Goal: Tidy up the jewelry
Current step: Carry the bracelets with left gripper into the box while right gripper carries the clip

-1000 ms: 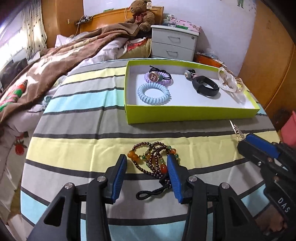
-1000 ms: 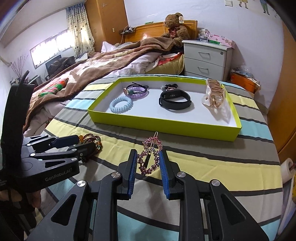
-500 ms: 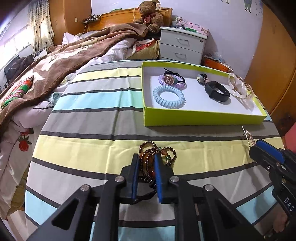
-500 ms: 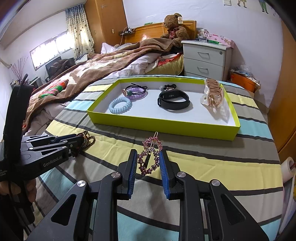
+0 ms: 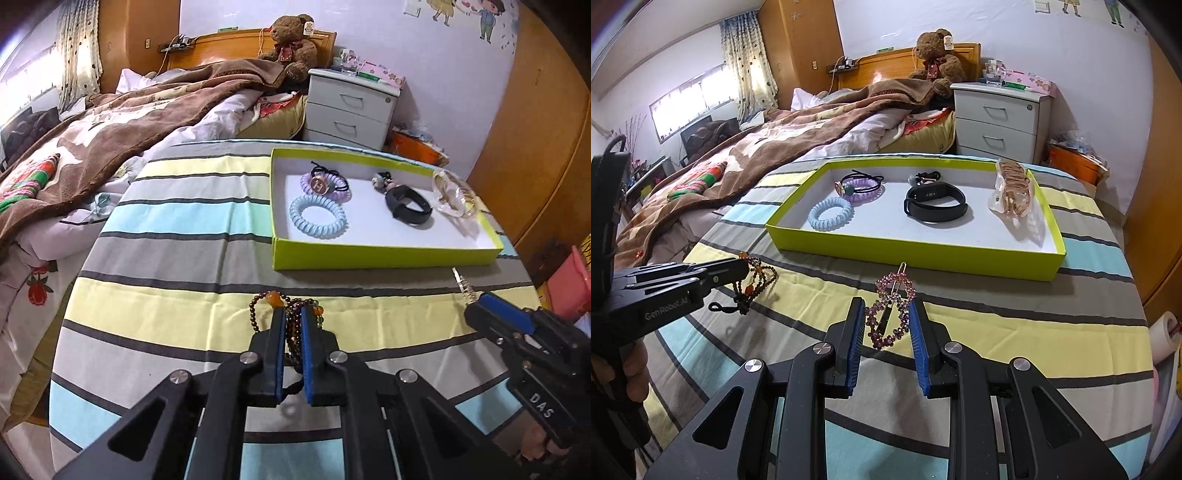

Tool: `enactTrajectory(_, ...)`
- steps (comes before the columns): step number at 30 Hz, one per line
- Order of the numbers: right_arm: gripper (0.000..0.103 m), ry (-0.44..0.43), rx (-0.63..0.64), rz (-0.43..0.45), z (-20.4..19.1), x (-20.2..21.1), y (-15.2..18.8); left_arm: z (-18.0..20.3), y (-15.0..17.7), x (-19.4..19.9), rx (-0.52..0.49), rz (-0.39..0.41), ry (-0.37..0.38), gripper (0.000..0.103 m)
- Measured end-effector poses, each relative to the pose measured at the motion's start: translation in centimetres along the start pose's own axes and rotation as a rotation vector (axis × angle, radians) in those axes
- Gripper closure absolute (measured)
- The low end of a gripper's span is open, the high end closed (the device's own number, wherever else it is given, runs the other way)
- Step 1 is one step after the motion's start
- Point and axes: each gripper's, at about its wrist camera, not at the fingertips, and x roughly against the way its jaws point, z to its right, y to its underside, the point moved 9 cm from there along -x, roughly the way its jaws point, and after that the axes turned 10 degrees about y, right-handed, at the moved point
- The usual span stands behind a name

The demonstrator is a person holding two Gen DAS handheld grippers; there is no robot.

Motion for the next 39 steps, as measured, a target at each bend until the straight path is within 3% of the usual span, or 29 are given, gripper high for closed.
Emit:
enactTrajectory(13,0.078,0.011,-0.001,0.037,0.2,1.4,-1.2,1.7,-1.8,2.0,-0.018,0.056,0.053,0.095)
enactTrajectory(24,0.078,0.029,-0.001,0.072,0.9,2.0,-3.6,2.9,-5.1,3.0,-0.031,0.097,0.107,0.094)
enactTrajectory(39,0.078,0.038,0.012,0.069,1.9,-0.7,-7.0,4.3,-9.5,-0.2,-0.042,0.081,0.176,0.094)
